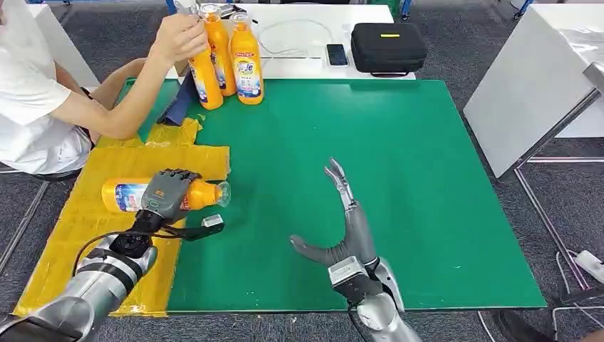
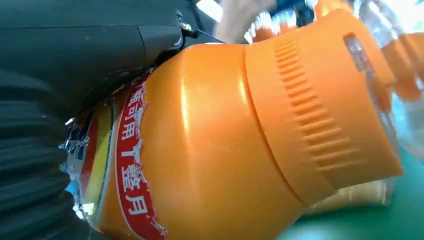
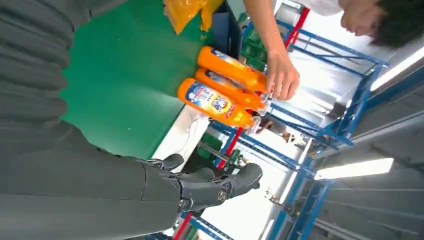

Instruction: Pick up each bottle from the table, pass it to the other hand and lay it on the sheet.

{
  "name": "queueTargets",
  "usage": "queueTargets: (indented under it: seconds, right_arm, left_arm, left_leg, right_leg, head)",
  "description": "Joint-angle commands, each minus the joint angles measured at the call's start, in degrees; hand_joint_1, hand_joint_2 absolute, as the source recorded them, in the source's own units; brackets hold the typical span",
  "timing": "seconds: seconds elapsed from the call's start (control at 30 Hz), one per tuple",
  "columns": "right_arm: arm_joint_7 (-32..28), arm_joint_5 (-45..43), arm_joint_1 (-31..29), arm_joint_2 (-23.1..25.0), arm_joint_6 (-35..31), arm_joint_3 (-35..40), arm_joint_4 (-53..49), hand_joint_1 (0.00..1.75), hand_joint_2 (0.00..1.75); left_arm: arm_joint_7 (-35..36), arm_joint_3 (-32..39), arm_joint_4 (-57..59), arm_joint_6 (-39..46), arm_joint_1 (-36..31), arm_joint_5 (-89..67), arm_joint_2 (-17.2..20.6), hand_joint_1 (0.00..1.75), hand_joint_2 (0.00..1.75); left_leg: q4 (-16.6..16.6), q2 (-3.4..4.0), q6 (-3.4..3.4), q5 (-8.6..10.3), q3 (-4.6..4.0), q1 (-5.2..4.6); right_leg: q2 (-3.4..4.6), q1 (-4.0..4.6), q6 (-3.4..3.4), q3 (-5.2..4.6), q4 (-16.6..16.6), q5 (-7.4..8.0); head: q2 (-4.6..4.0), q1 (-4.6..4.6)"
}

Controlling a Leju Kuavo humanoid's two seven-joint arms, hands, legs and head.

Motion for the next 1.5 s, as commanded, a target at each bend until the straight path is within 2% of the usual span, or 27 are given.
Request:
queueTargets:
  seconds: [0.03, 0.17, 0.27, 0.3, 0.33, 0.43, 0.5, 0.63, 0.83, 0.9, 1.07, 1.1, 1.17, 1.3, 1.33, 1.37, 1.4, 1.43, 1.5]
  right_arm:
    - [0.2, -0.3, -4.1, -1.6, 0.5, 3.1, 4.8, 0.00, 1.75]
    - [1.0, 0.6, -4.7, -1.4, 0.2, 3.9, 6.0, 0.00, 1.75]
    - [1.2, 1.3, -4.8, -1.2, 0.2, 3.5, 6.6, 0.00, 1.75]
    - [1.2, 1.3, -4.8, -1.2, 0.2, 3.5, 6.6, 0.00, 1.75]
    - [1.3, 1.2, -4.7, -1.4, 0.1, 3.6, 6.5, 0.00, 1.75]
    - [1.5, 1.0, -4.8, -1.5, -0.1, 3.7, 7.0, 0.00, 1.75]
    - [1.5, 0.8, -4.7, -1.5, -0.3, 3.8, 7.2, 0.00, 1.75]
    - [1.8, 2.0, -3.9, -2.1, -2.1, 3.9, 7.1, 0.00, 1.75]
    - [2.4, 3.0, -2.1, -2.9, -3.2, 2.9, 6.6, 0.00, 1.75]
    - [2.5, 3.3, -1.0, -2.9, -3.6, 2.2, 5.8, 0.00, 1.75]
    - [2.6, 3.4, -0.2, -3.0, -3.8, 1.9, 5.1, 0.00, 1.75]
    - [2.6, 3.6, 0.3, -2.9, -3.9, 1.5, 4.7, 0.00, 1.75]
    - [2.8, 3.9, 2.0, -2.7, -4.5, 0.2, 3.3, 0.00, 1.75]
    - [2.8, 3.9, 2.0, -2.7, -4.5, 0.2, 3.3, 0.00, 1.75]
    - [2.8, 3.9, 3.0, -2.6, -4.6, -0.4, 2.5, 0.00, 1.75]
    - [2.8, 3.9, 3.3, -2.6, -4.7, -0.8, 2.2, 0.00, 1.75]
    - [3.5, 3.3, 8.8, -1.5, -3.8, -6.2, -1.5, 0.00, 1.75]
    - [3.4, 2.8, 9.4, -1.4, -3.4, -7.0, -1.9, 0.00, 1.75]
    - [3.2, 2.5, 11.4, -0.7, -3.6, -9.4, -3.9, 0.00, 1.75]
  left_arm:
    - [4.1, -6.5, 9.3, -0.1, -0.8, -0.5, -1.9, 0.00, 1.75]
    - [5.0, -5.4, 9.7, -0.1, 0.0, -0.3, -2.9, 0.00, 1.75]
    - [6.0, -6.8, 14.9, -0.1, -1.2, -0.1, -3.8, 0.00, 1.75]
    - [6.0, -6.8, 14.9, -0.1, -1.2, -0.1, -3.8, 0.00, 1.75]
    - [5.0, -5.3, 12.8, -0.1, -0.2, 0.9, -3.6, 0.00, 1.75]
    - [5.0, -3.7, 10.1, -0.1, 1.1, 0.4, -3.7, 0.00, 1.75]
    - [3.5, -0.2, 6.4, -0.1, 2.6, 0.3, -3.9, 0.00, 1.75]
    - [3.2, 3.9, -8.8, -0.1, 8.3, -0.5, -3.6, 0.00, 1.75]
    - [4.7, 3.5, -21.6, -0.1, 12.7, -0.5, -3.2, 0.00, 1.75]
    - [-0.4, 8.4, -26.4, -0.1, 15.0, 1.4, -5.2, 0.00, 1.75]
    - [-3.7, 11.3, -28.5, -0.1, 16.4, 2.5, -6.5, 0.00, 1.75]
    - [-9.2, 15.5, -29.9, -0.1, 17.5, 5.0, -8.6, 0.00, 1.75]
    - [-26.5, 27.7, -31.0, -0.1, 19.6, 12.0, -15.7, 0.00, 1.75]
    - [-26.5, 27.7, -31.0, -0.1, 19.6, 12.0, -15.7, 0.00, 1.75]
    - [-31.9, 31.0, -31.4, -0.1, 20.4, 14.1, -18.3, 0.00, 1.75]
    - [-34.1, 32.4, -31.7, -0.1, 20.7, 15.2, -19.3, 0.00, 1.75]
    - [-35.6, 16.5, -40.5, -1.7, 29.0, 42.6, -16.9, 0.00, 1.75]
    - [-35.0, 15.3, -42.8, -3.2, 30.2, 46.0, -16.8, 0.00, 1.75]
    - [-33.7, 14.3, -47.3, -9.0, 33.0, 54.2, -16.8, 0.00, 1.75]
  left_leg:
    - [0.0, -0.11, -0.17, -0.18, 0.35, 0.07]
    - [0.0, -0.22, -0.19, -0.19, 0.46, 0.06]
    - [0.0, -0.22, -0.14, -0.09, 0.32, 0.04]
    - [0.0, -0.25, -0.19, -0.18, 0.53, 0.11]
    - [-0.1, -0.22, -0.14, -0.04, 0.34, 0.02]
    - [-0.1, -0.23, -0.18, -0.14, 0.43, 0.07]
    - [-0.1, -0.27, -0.15, -0.06, 0.41, 0.03]
    - [-0.1, -0.27, -0.14, -0.06, 0.44, 0.02]
    - [0.2, -0.49, -0.35, -0.38, 0.72, 0.13]
    - [0.0, -0.41, -0.18, -0.11, 0.29, 0.08]
    - [0.1, -0.40, -0.21, -0.18, 0.31, 0.08]
    - [0.1, -0.39, -0.24, -0.23, 0.37, 0.10]
    - [0.1, -0.40, -0.24, -0.23, 0.36, 0.10]
    - [0.1, -0.40, -0.24, -0.23, 0.36, 0.10]
    - [0.0, -0.34, -0.15, -0.10, 0.18, 0.07]
    - [0.0, -0.35, -0.17, -0.12, 0.22, 0.08]
    - [0.0, -0.39, -0.17, -0.14, 0.23, 0.07]
    - [0.0, -0.52, -0.12, -0.15, 0.28, -0.01]
    - [0.0, -0.32, -0.31, -0.46, 0.34, 0.02]
  right_leg:
    - [0.09, 0.02, -0.08, 0.37, 0.0, -0.13]
    - [0.13, 0.00, -0.11, 0.48, 0.0, -0.17]
    - [0.09, 0.00, -0.12, 0.36, -0.1, -0.11]
    - [0.10, 0.03, -0.17, 0.30, 0.0, -0.21]
    - [0.08, -0.02, -0.15, 0.14, -0.1, -0.16]
    - [0.14, 0.02, -0.14, 0.44, -0.1, -0.18]
    - [0.05, -0.01, -0.10, 0.48, -0.1, -0.10]
    - [0.04, -0.02, -0.10, 0.50, -0.1, -0.10]
    - [0.05, 0.03, -0.23, 0.69, 0.1, -0.41]
    - [-0.08, 0.03, -0.15, 0.31, -0.1, -0.20]
    - [-0.06, 0.02, -0.13, 0.38, 0.0, -0.22]
    - [-0.03, 0.04, -0.14, 0.44, 0.0, -0.25]
    - [-0.05, 0.04, -0.14, 0.42, 0.0, -0.26]
    - [-0.05, 0.04, -0.14, 0.42, 0.0, -0.26]
    - [-0.07, 0.03, -0.09, 0.24, 0.0, -0.14]
    - [-0.07, 0.03, -0.10, 0.28, 0.0, -0.16]
    - [-0.11, 0.03, -0.09, 0.31, -0.1, -0.18]
    - [-0.21, -0.06, 0.01, -0.17, 0.0, -0.35]
    - [0.03, -0.04, -0.13, 0.19, -0.1, -0.46]
  head:
    - [0.00, -0.02]
    - [0.00, 0.00]
    - [0.00, 0.00]
    - [0.02, 0.00]
    - [0.00, 0.04]
    - [0.00, 0.00]
    - [0.00, 0.00]
    - [0.00, 0.00]
    - [0.00, 0.00]
    - [0.00, 0.00]
    - [0.00, 0.00]
    - [0.02, 0.00]
    - [0.00, 0.00]
    - [0.00, 0.00]
    - [0.00, 0.00]
    - [0.00, 0.00]
    - [0.00, -0.02]
    - [0.00, 0.00]
    - [0.00, 0.00]
